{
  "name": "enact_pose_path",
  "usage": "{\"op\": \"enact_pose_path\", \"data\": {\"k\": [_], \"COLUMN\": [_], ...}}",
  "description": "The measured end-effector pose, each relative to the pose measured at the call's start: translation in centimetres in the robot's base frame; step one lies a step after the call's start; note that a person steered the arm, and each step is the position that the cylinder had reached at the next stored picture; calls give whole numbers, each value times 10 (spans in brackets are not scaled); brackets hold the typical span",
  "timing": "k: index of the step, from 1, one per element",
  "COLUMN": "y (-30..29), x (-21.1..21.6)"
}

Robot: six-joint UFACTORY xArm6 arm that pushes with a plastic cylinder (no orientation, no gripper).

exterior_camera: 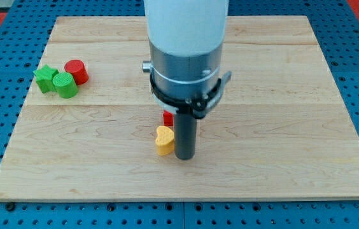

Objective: Push the green circle towards the bottom center

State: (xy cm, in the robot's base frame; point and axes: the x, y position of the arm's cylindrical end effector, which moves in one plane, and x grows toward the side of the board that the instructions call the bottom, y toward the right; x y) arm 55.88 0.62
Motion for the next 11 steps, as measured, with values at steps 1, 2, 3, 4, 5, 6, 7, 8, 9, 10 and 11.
{"op": "enact_pose_path", "data": {"k": [1,2,3,4,5,6,7,8,9,10,11], "y": [-92,-219,-267,-309,-307,-277,-230,-195,-181,-186,-181], "x": [41,2,-79,-135,-153,-173,-173,-152,-125,-110,-133]}}
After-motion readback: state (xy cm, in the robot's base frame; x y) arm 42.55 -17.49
